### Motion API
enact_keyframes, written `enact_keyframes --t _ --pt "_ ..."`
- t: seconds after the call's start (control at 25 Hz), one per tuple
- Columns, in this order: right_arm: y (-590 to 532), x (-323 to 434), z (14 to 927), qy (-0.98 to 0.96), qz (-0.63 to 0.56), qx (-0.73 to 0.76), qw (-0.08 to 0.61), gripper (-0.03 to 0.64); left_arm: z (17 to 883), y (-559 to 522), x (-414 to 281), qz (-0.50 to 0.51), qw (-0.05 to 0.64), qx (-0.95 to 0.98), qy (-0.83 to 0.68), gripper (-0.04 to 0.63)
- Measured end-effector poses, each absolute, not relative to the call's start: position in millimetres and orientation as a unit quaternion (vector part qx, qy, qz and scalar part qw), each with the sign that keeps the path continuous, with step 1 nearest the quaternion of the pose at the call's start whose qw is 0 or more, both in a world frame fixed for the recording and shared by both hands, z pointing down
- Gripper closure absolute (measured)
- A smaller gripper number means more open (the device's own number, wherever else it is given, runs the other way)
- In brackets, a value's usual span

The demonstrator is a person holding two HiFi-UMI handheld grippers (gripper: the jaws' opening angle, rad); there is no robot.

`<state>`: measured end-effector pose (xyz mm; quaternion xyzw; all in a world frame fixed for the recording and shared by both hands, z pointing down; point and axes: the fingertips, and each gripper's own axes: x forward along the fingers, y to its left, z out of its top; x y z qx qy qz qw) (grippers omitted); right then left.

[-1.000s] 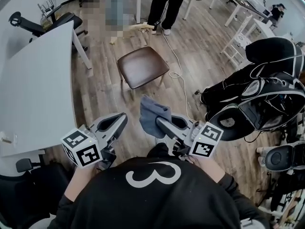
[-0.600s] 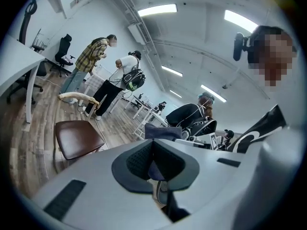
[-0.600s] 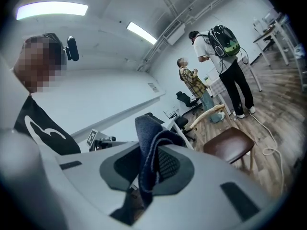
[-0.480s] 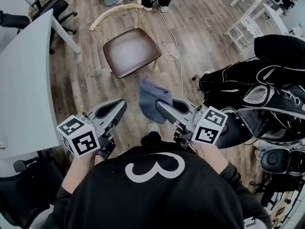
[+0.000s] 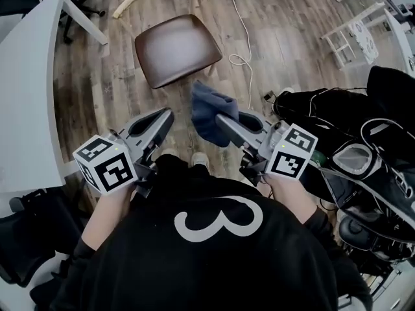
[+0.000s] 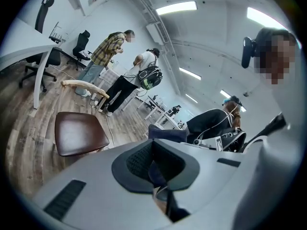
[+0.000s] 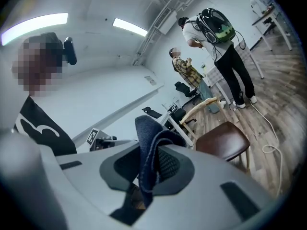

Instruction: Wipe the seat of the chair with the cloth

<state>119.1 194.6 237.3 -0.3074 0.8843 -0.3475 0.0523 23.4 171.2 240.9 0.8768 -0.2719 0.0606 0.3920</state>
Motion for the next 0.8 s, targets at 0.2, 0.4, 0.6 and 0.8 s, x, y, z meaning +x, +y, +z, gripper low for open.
enact_keyframes --t 0.2,0.4,0.6,0.8 --pt "158.9 115.8 259.8 0.875 -0.372 -0.308 0.046 0.565 265.9 140.8 19.9 0.061 0.406 0.862 -0.298 0.583" --pt "108.0 109.2 280.0 0.87 -0.383 -0.309 0.021 0.565 294.2 89.9 8.5 0.057 0.417 0.85 -0.317 0.583" --pt "35.6 94.4 295.7 0.865 -0.403 -0.3 -0.001 0.565 331.4 24.8 -21.2 0.06 0.438 0.825 -0.352 0.583" --pt "-38.1 71.5 308.0 0.86 -0.42 -0.288 -0.023 0.565 350.8 -36.5 -49.8 0.044 0.463 0.799 -0.38 0.583"
